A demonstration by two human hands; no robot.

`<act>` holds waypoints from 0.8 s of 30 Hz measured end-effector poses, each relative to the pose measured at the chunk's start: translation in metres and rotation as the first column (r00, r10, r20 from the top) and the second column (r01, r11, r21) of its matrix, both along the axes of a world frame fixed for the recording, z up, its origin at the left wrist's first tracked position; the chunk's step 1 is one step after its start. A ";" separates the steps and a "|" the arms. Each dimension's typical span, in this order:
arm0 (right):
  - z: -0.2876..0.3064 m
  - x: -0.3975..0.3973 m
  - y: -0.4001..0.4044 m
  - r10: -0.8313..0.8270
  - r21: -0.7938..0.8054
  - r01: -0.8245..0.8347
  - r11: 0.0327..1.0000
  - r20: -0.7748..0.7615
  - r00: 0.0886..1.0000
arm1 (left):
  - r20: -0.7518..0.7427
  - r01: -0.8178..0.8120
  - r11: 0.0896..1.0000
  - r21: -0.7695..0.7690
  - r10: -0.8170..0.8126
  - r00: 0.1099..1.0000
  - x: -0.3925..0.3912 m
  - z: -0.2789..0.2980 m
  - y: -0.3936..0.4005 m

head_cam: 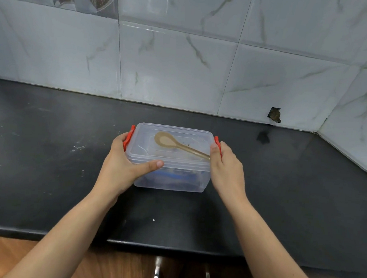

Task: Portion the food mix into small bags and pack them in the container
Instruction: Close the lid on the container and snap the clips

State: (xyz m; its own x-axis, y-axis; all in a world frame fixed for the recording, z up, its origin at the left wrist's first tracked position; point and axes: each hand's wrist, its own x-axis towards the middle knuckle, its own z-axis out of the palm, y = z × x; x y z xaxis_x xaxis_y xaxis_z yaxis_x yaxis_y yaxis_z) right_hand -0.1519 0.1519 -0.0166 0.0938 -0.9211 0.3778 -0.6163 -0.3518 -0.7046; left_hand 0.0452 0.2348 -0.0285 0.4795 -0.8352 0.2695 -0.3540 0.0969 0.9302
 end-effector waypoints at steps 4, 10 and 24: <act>-0.001 0.010 -0.041 0.003 0.015 -0.003 1.000 0.036 0.999 | 0.086 -0.016 0.999 0.050 0.012 0.996 0.013 0.008 -0.037; -0.001 0.026 -0.115 -0.012 0.044 0.008 0.999 0.075 0.997 | 0.185 0.007 0.999 0.052 -0.017 0.983 0.030 0.018 -0.112; 0.016 0.065 -0.270 0.012 0.181 -0.026 0.983 0.080 0.997 | 0.216 -0.047 0.980 0.195 0.004 0.976 0.066 0.025 -0.277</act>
State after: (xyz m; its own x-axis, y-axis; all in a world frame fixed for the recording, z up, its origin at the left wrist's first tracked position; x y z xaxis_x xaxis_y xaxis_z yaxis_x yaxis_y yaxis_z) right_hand -0.0865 -0.1183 -0.0002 0.0883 -0.9735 0.2109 -0.5509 -0.2242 -0.8039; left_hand 0.1116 -0.0421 -0.0037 0.4510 -0.8702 0.1985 -0.5459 -0.0930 0.8327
